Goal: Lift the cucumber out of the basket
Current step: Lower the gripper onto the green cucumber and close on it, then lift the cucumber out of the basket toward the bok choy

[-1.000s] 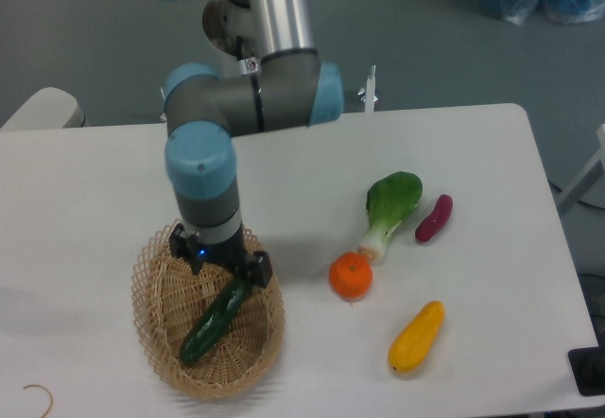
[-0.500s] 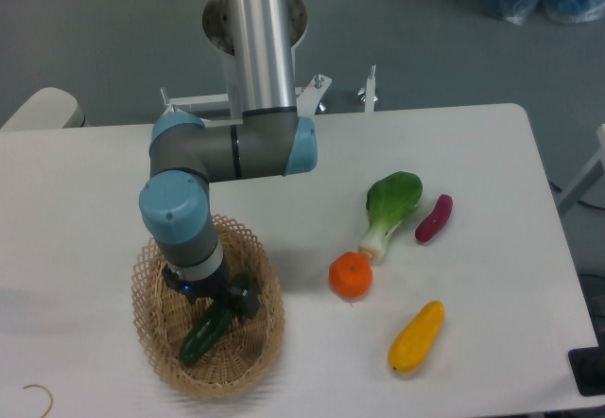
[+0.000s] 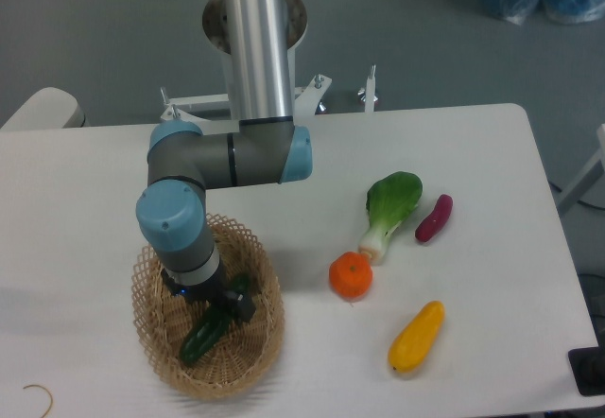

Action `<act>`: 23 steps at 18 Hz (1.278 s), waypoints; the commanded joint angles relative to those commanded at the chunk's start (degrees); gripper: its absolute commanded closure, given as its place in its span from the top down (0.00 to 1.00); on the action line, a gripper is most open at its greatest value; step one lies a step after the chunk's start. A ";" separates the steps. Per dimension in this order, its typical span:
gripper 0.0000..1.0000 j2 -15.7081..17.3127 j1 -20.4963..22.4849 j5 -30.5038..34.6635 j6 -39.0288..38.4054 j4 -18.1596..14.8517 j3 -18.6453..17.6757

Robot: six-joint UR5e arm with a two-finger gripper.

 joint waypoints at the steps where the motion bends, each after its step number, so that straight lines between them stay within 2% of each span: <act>1: 0.99 -0.26 0.00 0.00 0.09 -0.09 0.44; 4: 0.56 -0.18 0.00 0.09 1.48 0.00 0.70; 7: 0.38 -0.18 0.00 0.09 3.16 -0.09 0.62; 10: 0.30 0.09 0.09 0.09 4.21 -0.17 0.79; 13: 0.28 0.70 0.26 0.00 5.36 -0.35 1.05; 16: 0.28 1.84 0.61 -0.18 8.07 -1.84 4.12; 20: 0.28 4.04 2.98 -0.44 11.50 -10.17 9.48; 23: 0.28 6.58 6.23 -0.61 15.98 -13.18 11.42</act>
